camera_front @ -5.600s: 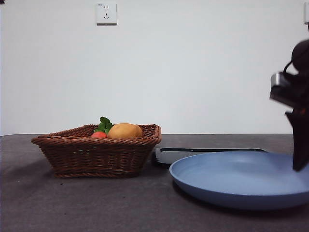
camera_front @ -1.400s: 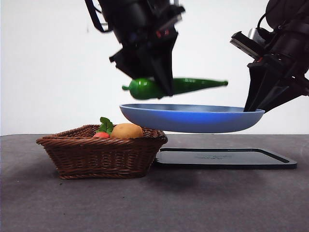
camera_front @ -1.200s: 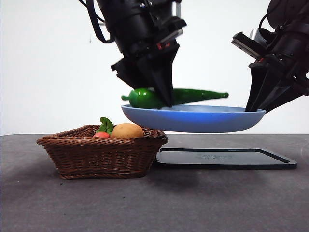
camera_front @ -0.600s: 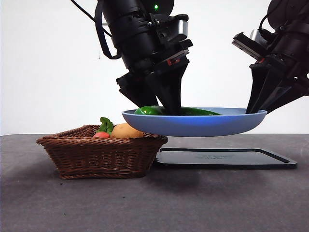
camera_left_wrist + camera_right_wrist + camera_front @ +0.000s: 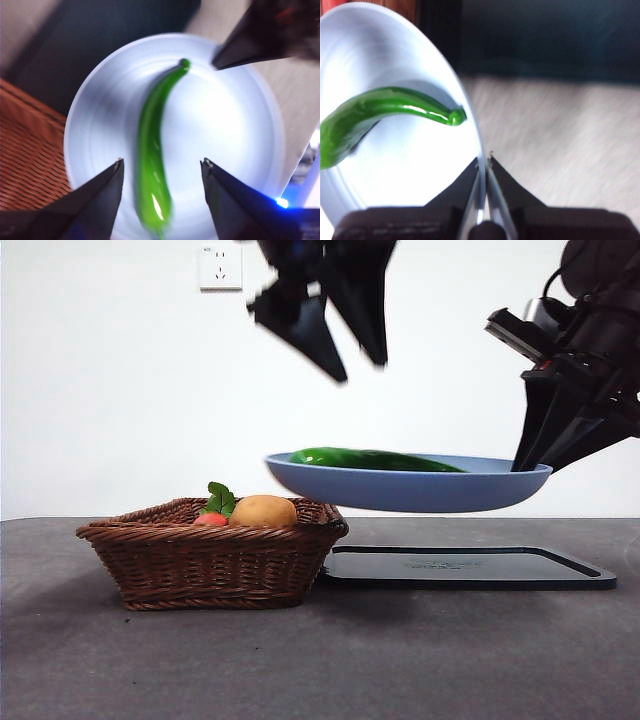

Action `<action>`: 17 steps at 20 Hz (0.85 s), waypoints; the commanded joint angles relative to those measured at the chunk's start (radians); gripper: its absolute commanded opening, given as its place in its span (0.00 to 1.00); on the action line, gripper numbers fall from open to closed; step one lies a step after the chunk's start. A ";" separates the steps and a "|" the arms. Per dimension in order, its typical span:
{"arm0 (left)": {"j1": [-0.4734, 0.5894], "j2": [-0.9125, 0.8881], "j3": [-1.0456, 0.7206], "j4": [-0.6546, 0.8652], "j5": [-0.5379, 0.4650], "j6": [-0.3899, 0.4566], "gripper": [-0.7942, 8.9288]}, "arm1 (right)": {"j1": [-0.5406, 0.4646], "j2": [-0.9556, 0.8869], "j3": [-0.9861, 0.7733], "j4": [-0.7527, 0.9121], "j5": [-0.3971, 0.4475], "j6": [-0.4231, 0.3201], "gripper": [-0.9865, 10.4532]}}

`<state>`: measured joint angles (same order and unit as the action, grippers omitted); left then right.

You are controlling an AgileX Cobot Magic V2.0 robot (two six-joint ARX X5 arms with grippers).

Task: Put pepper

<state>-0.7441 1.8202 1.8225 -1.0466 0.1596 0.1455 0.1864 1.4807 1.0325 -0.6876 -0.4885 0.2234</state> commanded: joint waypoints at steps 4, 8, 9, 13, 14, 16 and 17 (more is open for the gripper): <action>0.046 -0.174 0.045 -0.002 0.001 -0.011 0.36 | -0.118 0.045 0.067 0.062 -0.003 0.015 0.09; 0.080 -0.336 0.045 -0.003 -0.002 -0.015 0.36 | -0.175 0.178 0.172 0.062 -0.002 0.015 0.09; 0.084 -0.373 0.045 -0.004 -0.002 -0.015 0.36 | -0.182 0.220 0.201 0.062 -0.002 0.015 0.09; 0.085 -0.496 0.045 -0.022 -0.002 -0.016 0.36 | -0.201 0.363 0.290 0.066 0.001 0.014 0.09; 0.085 -0.520 0.045 -0.026 -0.001 -0.023 0.36 | -0.204 0.391 0.305 0.074 0.000 0.014 0.09; 0.084 -0.560 0.045 -0.032 -0.001 -0.042 0.36 | -0.206 0.432 0.318 0.089 0.001 0.014 0.09; 0.084 -0.576 0.045 -0.038 0.000 -0.047 0.36 | -0.206 0.449 0.318 0.100 0.001 0.014 0.09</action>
<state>-0.6552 1.2335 1.8423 -1.0893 0.1593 0.1139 -0.0196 1.9118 1.3277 -0.5926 -0.4793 0.2291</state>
